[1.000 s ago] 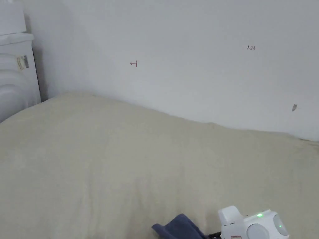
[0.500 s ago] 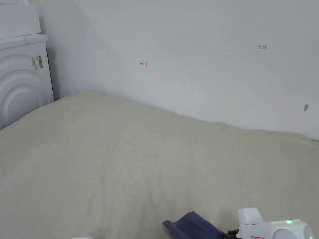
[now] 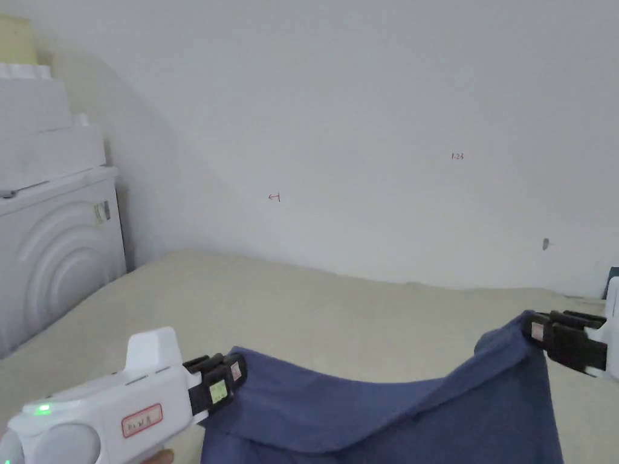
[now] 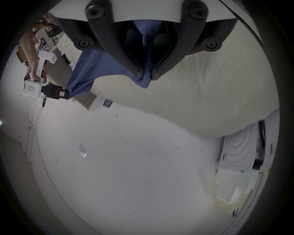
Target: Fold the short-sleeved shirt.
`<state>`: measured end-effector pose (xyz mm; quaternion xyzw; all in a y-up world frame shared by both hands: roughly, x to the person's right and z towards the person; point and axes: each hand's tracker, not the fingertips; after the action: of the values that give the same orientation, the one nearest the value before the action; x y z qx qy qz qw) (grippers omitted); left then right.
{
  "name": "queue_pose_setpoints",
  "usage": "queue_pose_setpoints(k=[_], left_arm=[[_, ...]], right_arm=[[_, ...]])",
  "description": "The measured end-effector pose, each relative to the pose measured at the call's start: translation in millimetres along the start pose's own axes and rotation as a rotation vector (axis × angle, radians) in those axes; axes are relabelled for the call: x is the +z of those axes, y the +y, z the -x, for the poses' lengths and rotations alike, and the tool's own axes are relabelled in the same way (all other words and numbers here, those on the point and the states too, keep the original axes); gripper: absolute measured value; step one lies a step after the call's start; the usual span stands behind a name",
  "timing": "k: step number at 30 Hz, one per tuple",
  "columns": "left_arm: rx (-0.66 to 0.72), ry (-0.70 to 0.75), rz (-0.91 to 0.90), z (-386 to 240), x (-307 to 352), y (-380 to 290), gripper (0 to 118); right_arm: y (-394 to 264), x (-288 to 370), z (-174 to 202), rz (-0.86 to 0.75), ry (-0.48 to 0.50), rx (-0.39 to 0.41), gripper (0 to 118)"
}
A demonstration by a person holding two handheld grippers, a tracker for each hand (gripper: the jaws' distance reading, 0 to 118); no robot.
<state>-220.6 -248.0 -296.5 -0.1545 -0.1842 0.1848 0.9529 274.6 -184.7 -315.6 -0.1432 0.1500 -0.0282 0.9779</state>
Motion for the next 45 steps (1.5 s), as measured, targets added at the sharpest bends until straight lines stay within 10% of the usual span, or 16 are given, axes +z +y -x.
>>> queue_pose_setpoints(k=[21, 45], left_arm=[[-0.258, 0.056, -0.279, -131, 40, 214, 8], [-0.256, 0.068, -0.199, -121, -70, 214, 8]], right_arm=[[243, 98, 48, -0.405, -0.289, 0.115, 3], [250, 5, 21, -0.33, -0.407, 0.21, 3]])
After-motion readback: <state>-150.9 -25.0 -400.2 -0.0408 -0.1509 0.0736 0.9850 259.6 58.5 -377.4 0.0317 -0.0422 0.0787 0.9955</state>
